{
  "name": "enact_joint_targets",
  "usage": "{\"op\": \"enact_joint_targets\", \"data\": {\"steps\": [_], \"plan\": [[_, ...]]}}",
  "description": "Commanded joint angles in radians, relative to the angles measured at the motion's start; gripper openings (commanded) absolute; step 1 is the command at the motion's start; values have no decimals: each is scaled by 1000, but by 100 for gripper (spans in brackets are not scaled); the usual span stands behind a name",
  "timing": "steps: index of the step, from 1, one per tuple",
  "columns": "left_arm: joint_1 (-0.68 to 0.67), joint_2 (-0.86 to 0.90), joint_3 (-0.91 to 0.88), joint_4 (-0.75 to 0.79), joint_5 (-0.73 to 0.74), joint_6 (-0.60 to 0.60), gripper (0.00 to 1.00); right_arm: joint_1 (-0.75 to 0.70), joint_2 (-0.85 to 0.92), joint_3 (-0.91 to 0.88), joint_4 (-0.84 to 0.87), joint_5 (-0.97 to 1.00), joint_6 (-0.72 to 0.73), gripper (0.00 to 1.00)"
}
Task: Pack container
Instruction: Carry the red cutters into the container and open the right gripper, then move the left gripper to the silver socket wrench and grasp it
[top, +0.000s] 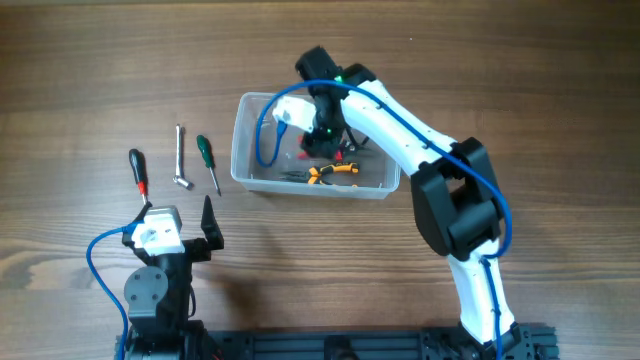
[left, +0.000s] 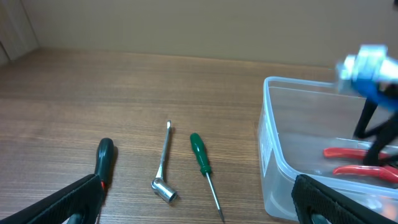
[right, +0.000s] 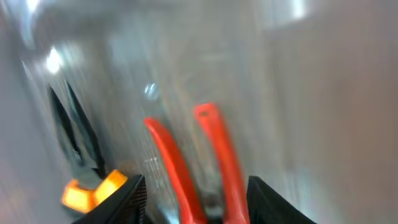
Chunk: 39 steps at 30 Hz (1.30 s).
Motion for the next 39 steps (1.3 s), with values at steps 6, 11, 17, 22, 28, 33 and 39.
{"op": "enact_joint_targets", "data": {"steps": [6,11,17,22,28,33,39], "plan": [[5,-7,-6,3,-6,16,100,-243,-455,114,-132,272,669,59],[5,-7,-6,3,-6,16,100,-626,-471,100,-230,270,675,69],[5,-7,-6,3,-6,16,100,-858,-450,93,-242,203,677,100],[5,-7,-6,3,-6,16,100,-858,-450,93,-245,203,677,100],[5,-7,-6,3,-6,16,100,-858,-450,93,-245,203,677,100],[6,-7,-6,3,-7,16,100,-858,-450,93,-245,203,677,100],[5,2,18,37,16,-163,100,-858,-450,93,-245,203,677,99]]}}
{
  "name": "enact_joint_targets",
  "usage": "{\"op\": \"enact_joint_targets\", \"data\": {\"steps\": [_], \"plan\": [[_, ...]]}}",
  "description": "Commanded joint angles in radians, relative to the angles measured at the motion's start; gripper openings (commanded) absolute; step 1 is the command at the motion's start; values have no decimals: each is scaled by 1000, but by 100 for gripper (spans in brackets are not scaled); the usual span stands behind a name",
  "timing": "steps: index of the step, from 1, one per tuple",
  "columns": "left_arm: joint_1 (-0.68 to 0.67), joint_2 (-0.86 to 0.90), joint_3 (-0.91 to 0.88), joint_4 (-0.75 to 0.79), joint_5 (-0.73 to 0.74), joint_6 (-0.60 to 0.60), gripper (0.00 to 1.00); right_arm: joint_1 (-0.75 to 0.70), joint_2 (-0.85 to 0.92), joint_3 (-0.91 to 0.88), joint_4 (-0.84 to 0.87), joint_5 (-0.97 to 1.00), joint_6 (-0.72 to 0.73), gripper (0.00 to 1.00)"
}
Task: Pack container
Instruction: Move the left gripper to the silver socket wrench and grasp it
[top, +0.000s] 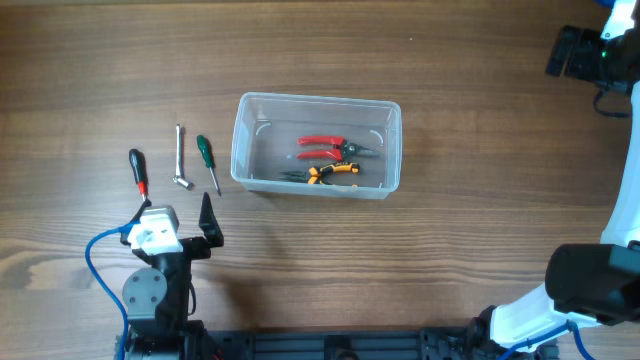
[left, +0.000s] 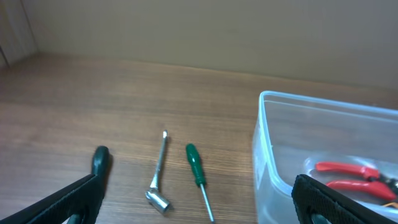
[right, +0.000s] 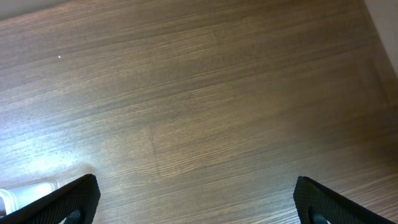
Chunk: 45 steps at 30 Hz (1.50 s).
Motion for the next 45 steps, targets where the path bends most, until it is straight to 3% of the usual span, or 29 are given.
{"op": "enact_joint_targets", "data": {"steps": [1,6,11,14,19,23,24,26,27,33,40,45], "plan": [[5,31,66,-21,18,-156,100,4,22,-4,0,-12,14,100],[6,467,470,-115,13,-130,100,5,22,-4,0,-12,14,100],[6,1072,1067,-598,51,-29,100,5,22,-4,0,-12,14,100],[6,1357,1242,-749,131,-29,100,5,22,-4,0,-12,14,100],[21,1601,1241,-753,129,-29,100,5,22,-4,0,-12,14,100],[77,1648,1241,-743,66,-29,99,5,22,-4,0,-12,14,100],[101,1651,1241,-743,56,-28,96,5,22,-4,0,-12,14,100],[148,1651,1241,-732,58,-28,72,5,22,-4,0,-12,14,100],[161,1652,1241,-728,58,-27,70,5,22,-4,0,-12,14,100],[130,1673,1241,-673,88,55,73,5,22,-4,0,-12,14,100],[125,1858,1241,-641,87,159,74,5,22,-4,0,-12,14,100],[125,1917,1241,-533,87,226,73,5,22,-4,0,-12,13,100]]}}
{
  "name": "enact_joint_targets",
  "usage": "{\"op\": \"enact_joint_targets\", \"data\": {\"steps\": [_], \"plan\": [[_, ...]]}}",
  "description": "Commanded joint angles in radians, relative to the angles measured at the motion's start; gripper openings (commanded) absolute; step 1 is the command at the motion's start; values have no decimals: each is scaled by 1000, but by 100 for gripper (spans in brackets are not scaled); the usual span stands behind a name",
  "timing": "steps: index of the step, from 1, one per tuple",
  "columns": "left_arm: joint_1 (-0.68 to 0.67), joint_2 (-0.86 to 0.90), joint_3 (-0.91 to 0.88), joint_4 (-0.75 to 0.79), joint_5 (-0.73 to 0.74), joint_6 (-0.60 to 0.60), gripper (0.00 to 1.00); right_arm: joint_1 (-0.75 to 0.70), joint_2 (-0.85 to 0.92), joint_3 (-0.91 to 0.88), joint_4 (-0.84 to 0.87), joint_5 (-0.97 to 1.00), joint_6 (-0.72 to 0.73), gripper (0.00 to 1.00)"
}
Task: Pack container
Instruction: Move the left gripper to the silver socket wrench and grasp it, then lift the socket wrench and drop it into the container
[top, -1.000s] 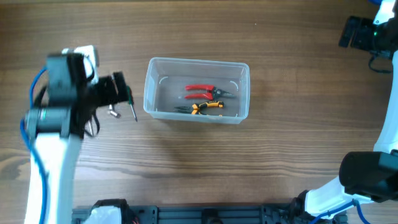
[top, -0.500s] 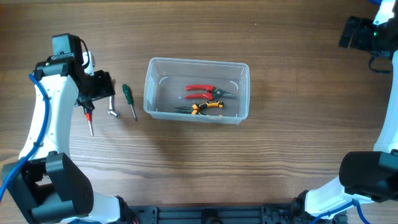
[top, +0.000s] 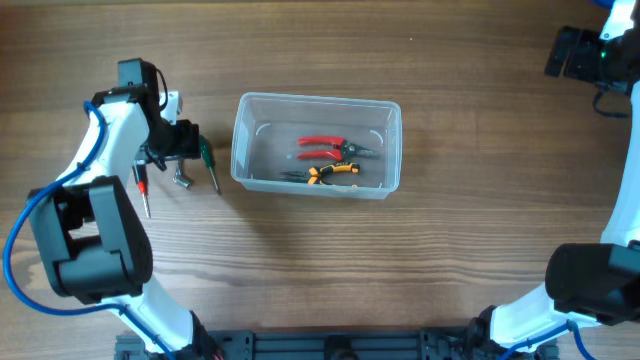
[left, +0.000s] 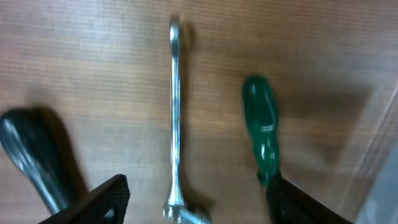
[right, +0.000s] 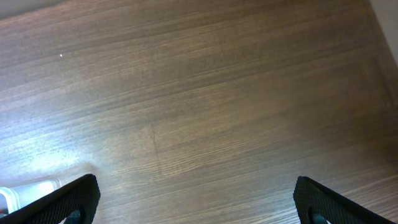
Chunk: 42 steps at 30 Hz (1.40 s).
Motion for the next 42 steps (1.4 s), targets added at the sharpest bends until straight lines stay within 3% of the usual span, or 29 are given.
{"op": "enact_joint_targets", "data": {"steps": [1,9,11,13,15,16,22,28,35,39,42], "plan": [[-2,27,12,48,11,80,73,5,21,-3,3,-5,14,100],[2,134,12,72,11,113,70,5,21,-3,5,-5,14,100],[6,138,12,80,11,127,57,5,21,-3,6,-5,14,100],[19,138,12,80,12,127,56,5,21,-3,6,-5,14,100],[35,138,12,79,12,127,42,5,21,-3,6,-5,14,100],[42,138,12,78,12,127,28,5,21,-3,6,-5,14,100],[48,138,12,64,13,127,4,5,21,-3,6,-5,13,100],[48,117,19,57,16,126,4,5,21,-3,6,-5,14,100],[44,-83,211,57,16,127,4,5,21,-3,6,-5,14,100],[19,-216,241,61,211,145,4,5,21,-3,6,-5,14,100],[-70,-276,241,56,425,230,4,5,21,-3,6,-5,14,100]]}}
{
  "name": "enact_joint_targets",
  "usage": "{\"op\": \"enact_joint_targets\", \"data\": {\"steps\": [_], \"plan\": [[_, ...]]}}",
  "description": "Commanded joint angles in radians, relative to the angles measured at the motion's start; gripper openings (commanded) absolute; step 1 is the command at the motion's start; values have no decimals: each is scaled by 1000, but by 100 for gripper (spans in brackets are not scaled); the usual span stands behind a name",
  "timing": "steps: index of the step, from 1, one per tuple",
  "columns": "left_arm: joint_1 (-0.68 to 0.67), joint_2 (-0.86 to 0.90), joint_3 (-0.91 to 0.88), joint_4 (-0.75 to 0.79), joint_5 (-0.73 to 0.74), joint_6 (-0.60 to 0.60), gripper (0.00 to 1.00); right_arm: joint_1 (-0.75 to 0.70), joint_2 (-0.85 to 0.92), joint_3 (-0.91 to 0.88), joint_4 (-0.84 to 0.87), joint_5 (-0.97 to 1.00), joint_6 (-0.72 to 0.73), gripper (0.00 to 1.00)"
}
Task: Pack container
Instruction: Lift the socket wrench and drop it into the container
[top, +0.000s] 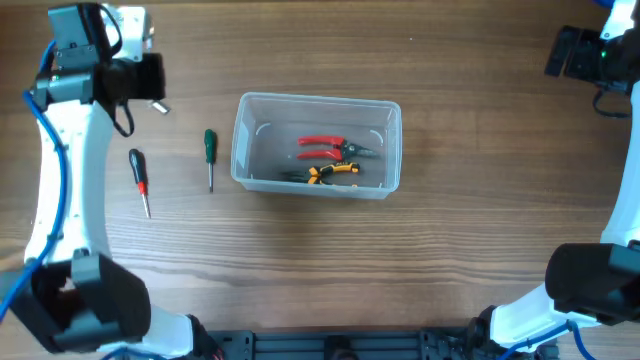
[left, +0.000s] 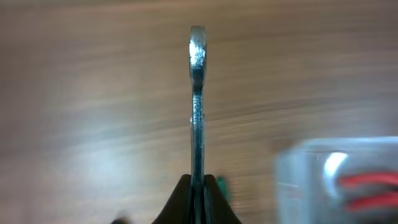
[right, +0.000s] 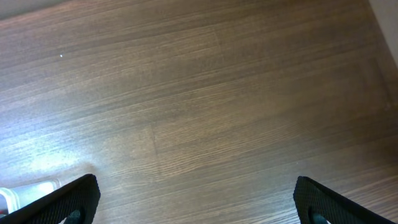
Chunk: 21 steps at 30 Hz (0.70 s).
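Observation:
My left gripper (top: 143, 88) is raised over the table's far left, shut on a silver socket wrench (left: 196, 106) whose shaft sticks straight out past the fingertips; its end shows below the gripper (top: 160, 106). The clear plastic container (top: 243, 140) stands mid-table, its corner blurred at the right of the left wrist view (left: 298, 180). Red-handled pliers (top: 322, 148) and orange-handled pliers (top: 333, 171) lie inside. My right gripper (right: 196, 205) is open and holds nothing, parked at the far right corner (top: 566, 52).
A green-handled screwdriver (top: 209, 148) lies just left of the container. A black and red screwdriver (top: 139, 178) lies further left. Under the right gripper there is only bare wooden tabletop (right: 205, 93).
My left gripper was open low over the wrench lying between the screwdrivers; now it is shut on the wrench and raised toward the far left. The green screwdriver lies slightly straighter. The right arm has not moved.
My right gripper was inside the container at the red pliers while the left arm rested at the front. Then the right arm stood at the far right corner, the red pliers left in the container. The left gripper then hung open over the wrench, and now holds it lifted.

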Motion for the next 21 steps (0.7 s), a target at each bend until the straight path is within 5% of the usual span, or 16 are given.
{"op": "enact_joint_targets", "data": {"steps": [1,8,21], "plan": [[-132,-59,12,-3,264,139,4,5,21,-3,3,-5,14,100],[-505,-60,11,-120,174,639,4,5,21,-3,3,-5,14,100],[-591,329,11,-222,137,655,4,5,21,-3,3,-5,14,100]]}}
